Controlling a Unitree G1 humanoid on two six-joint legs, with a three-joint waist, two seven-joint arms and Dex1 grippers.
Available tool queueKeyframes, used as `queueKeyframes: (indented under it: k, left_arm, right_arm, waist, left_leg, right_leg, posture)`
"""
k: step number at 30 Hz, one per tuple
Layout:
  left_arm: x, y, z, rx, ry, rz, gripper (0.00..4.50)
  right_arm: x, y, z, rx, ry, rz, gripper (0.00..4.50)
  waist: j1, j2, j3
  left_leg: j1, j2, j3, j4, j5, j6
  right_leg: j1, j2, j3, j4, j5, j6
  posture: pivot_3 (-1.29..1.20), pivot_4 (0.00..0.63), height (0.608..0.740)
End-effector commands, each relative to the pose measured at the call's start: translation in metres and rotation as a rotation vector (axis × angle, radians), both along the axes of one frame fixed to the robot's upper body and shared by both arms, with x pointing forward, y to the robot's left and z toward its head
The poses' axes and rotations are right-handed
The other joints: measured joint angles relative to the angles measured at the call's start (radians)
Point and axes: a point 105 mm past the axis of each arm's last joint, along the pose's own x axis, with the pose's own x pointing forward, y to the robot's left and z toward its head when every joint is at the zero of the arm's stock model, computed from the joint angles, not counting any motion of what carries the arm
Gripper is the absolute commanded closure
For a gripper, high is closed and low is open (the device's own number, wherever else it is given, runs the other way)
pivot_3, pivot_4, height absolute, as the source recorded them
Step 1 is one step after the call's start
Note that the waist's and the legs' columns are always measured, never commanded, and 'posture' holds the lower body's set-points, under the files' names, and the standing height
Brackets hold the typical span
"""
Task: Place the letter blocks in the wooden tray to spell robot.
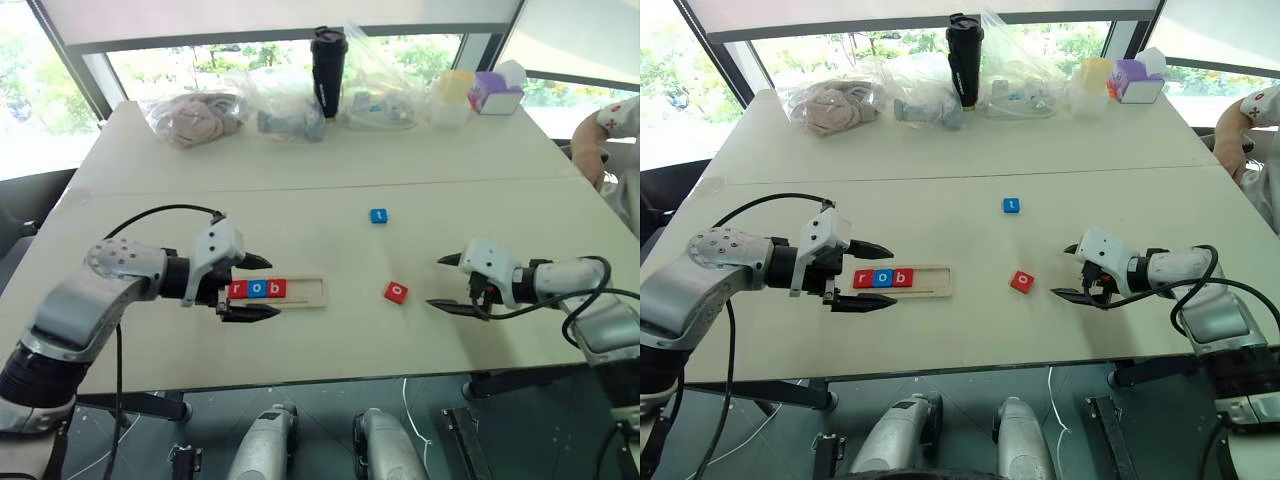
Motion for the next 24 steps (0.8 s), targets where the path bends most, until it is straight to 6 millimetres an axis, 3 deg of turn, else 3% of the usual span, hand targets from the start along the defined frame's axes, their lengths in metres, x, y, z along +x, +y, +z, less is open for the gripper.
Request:
queueKeyframes:
  k: [1, 9, 18, 24]
  left_arm:
    - [-0.004, 0.001, 0.007, -0.008, -0.034, 0.016, 0.0]
    - [-0.005, 0.0, 0.007, -0.022, -0.036, 0.035, 0.0]
    - [-0.006, -0.002, 0.004, -0.031, -0.036, 0.046, 0.0]
    - [-0.003, -0.006, 0.003, -0.039, -0.037, 0.047, 0.0]
  right_arm:
    - [0.008, 0.009, 0.003, -0.005, -0.053, 0.061, 0.06]
    - [0.014, 0.027, -0.009, -0.02, -0.042, 0.16, 0.06]
    - [0.016, 0.057, -0.004, 0.034, -0.061, 0.225, 0.06]
    - [0.02, 0.062, -0.003, 0.033, -0.06, 0.236, 0.06]
  waist:
    - [0.002, 0.0, 0.0]
    - [0.007, 0.0, 0.0]
    - [0.003, 0.0, 0.0]
    - [0.005, 0.0, 0.0]
  left_leg:
    - [0.0, 0.0, -0.001, 0.0, 0.0, 0.0]
    - [0.0, -0.001, -0.001, 0.0, 0.0, 0.0]
    - [0.0, 0.0, -0.002, 0.0, 0.0, -0.001]
    - [0.0, -0.001, -0.001, 0.001, 0.0, -0.001]
  right_leg:
    - [0.0, 0.0, 0.0, 0.0, 0.0, 0.0]
    - [0.0, 0.0, 0.0, 0.0, 0.0, 0.0]
    - [0.0, 0.001, 0.0, 0.001, 0.0, 0.0]
    - [0.0, 0.001, 0.0, 0.001, 0.0, 0.0]
  posture:
    - [0.0, 0.15, 0.74]
    - [0.0, 0.15, 0.74]
    - [0.0, 0.15, 0.74]
    - [0.0, 0.15, 0.74]
